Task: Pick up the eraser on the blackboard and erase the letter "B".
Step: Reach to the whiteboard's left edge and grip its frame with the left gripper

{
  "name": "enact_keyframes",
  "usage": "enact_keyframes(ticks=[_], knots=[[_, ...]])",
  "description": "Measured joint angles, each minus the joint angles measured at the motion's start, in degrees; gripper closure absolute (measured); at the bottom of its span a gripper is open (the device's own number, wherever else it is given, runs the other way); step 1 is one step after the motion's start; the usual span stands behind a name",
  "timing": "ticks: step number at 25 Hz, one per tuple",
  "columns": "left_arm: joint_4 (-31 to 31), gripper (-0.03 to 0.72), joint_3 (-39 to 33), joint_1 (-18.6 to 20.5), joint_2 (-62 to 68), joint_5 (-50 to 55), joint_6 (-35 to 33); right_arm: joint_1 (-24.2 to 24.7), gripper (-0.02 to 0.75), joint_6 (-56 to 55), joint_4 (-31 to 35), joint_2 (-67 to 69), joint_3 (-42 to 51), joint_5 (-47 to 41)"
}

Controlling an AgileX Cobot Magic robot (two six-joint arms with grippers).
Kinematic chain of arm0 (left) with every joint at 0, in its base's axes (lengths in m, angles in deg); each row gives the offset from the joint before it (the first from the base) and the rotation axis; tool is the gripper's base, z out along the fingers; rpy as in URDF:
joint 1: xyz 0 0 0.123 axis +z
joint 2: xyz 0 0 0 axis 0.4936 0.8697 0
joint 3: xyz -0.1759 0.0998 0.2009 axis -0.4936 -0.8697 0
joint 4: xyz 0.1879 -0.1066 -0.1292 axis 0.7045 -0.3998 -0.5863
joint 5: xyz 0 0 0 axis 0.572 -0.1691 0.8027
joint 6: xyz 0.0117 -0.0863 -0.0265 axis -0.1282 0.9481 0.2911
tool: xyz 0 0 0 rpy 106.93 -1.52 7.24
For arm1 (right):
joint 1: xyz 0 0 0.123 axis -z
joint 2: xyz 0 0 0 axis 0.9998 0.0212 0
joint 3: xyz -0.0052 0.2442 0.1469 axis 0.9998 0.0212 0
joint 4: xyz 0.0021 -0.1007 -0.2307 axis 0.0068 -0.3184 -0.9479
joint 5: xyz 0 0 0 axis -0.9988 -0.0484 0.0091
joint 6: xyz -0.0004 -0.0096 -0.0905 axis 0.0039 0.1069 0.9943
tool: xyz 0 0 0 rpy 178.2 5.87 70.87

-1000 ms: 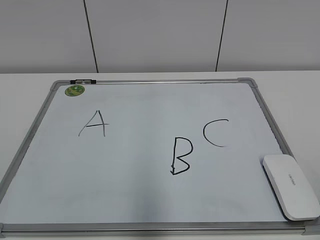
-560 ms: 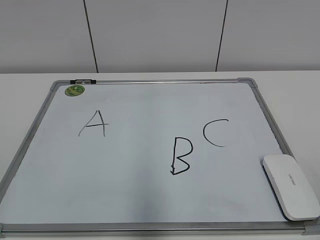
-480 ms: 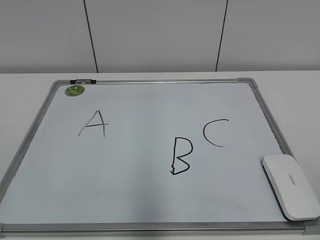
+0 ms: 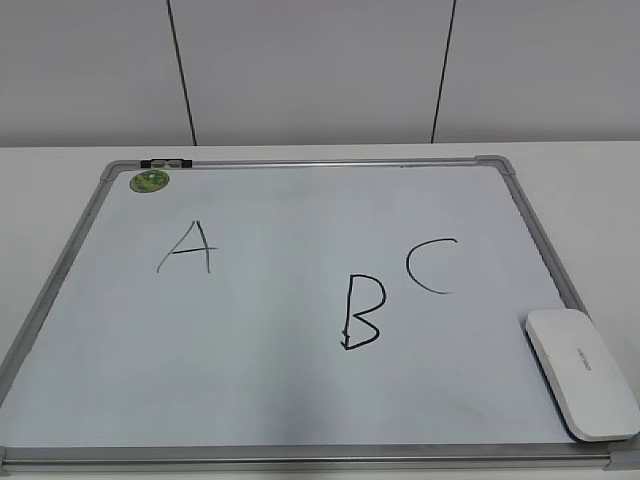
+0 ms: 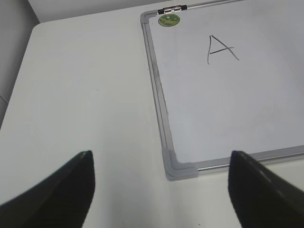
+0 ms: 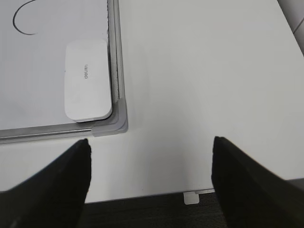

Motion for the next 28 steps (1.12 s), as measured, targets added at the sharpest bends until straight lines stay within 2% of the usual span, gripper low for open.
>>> enact_keyframes(ticks=[13,21,28], knots=[[-2.3,0.055,8.6,0.0,36.4,-12.8,0.0,0.0,0.151,0.0,0.0,0.0,0.0,0.0],[-2.9,0.099,19.5,0.0,62.2,-14.4,0.0,0.0,0.151,0.0,0.0,0.0,0.0,0.0],[-3.1,0.106,27.0,0.0,79.7,-14.6,0.0,0.0,0.151,0.0,0.0,0.0,0.0,0.0]])
